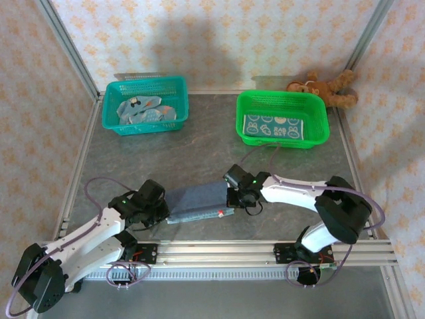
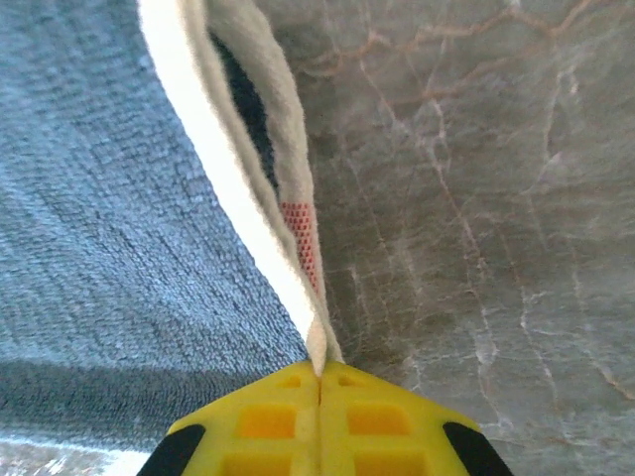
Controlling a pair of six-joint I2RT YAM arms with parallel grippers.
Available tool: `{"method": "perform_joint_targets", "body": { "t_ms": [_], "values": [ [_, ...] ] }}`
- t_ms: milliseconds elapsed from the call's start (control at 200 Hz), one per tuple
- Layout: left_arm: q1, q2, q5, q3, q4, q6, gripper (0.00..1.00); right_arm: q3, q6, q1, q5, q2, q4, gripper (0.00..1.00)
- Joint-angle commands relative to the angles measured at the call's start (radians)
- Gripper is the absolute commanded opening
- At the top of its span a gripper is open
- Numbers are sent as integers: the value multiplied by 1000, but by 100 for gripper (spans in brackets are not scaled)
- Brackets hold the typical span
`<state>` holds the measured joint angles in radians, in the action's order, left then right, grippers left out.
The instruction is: Fold and stack the towels
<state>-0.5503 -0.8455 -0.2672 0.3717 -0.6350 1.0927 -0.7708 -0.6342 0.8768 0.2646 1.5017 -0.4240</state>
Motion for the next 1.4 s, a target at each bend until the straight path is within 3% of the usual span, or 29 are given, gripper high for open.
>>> {"method": "perform_joint_targets", "body": {
  "t_ms": [0,125,175,345,495,776,861,1011,1211,1336,1396],
  "values": [
    [-2,-17,20,-15,5,3,21,15,-24,1,-18,9,12,10],
    [-3,-20,40,26,-38,-29,48,8,-18,1,-31,-21,-15,25],
    [-2,-21,61,53,-62,-46,53,3,-12,1,-39,-38,-24,26],
    [-2,-70,85,102,-72,-93,52,-14,-2,0,-73,-67,-44,28],
    [-2,-127,83,119,-28,-129,53,-19,2,1,-102,-55,-26,34],
    [-2,-232,71,102,61,-163,54,-6,-28,0,-116,-16,116,55],
    [-2,-239,59,69,96,-153,42,0,-44,8,-104,1,149,55],
    [-3,-231,46,40,133,-137,31,-5,-62,42,-123,33,160,55],
    [-3,-233,38,25,145,-134,30,1,-93,96,-167,94,158,54],
    [-3,-233,33,15,162,-126,31,7,-116,138,-190,142,173,37],
    [-3,-231,31,17,162,-125,31,7,-126,153,-200,156,177,22]
  ]
}}
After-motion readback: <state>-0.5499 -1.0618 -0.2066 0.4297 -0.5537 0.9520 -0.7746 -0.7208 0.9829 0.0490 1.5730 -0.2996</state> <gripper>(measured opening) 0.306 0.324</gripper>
